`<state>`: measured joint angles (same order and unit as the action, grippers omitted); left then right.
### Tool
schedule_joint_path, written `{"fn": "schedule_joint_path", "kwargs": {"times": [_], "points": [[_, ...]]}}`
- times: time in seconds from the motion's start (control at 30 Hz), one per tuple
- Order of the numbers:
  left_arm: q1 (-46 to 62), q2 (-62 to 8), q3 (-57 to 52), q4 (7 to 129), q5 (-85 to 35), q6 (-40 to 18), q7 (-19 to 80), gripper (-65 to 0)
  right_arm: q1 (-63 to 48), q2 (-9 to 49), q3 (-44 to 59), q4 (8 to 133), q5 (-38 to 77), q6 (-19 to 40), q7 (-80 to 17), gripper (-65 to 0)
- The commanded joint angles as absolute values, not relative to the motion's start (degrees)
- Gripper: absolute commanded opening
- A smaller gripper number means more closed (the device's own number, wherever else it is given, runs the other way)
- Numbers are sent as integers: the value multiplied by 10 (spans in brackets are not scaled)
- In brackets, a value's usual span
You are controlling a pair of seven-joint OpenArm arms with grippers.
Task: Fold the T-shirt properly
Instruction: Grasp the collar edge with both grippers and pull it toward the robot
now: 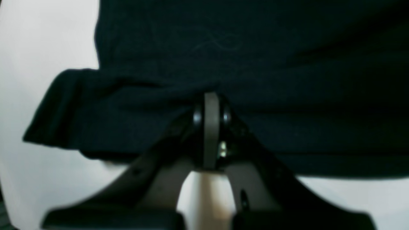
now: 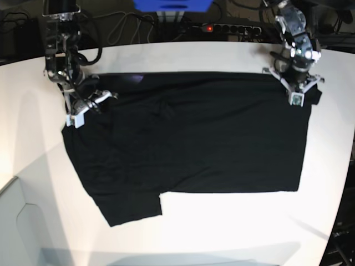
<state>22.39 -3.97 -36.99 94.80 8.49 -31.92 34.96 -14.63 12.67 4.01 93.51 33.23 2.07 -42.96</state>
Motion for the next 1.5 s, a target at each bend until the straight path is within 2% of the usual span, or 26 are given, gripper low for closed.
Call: {"fn": "schedule_joint_path", "kwargs": {"times": [0.0,0.3,0.57,1.07,1.47], "points": [[249,-36,-370,945,101,-334,409,-650,-165,138,53,930,294,6,-473,-650],[314,-36,-373,945,32,-334,407,-650,-212,142,65,938,295,6,-472,-650],[344,-20,-373,950,29,-334,406,-650,-258,142,66,1000,294,6,-472,-650],[369,-7,-372,954,28,-334,405,-650,-252,141,66,1004,294,6,-473,-650],[368,0,-374,981,28,-334,405,-650,-229,138,106,1099,294,5,-492,-650]]}}
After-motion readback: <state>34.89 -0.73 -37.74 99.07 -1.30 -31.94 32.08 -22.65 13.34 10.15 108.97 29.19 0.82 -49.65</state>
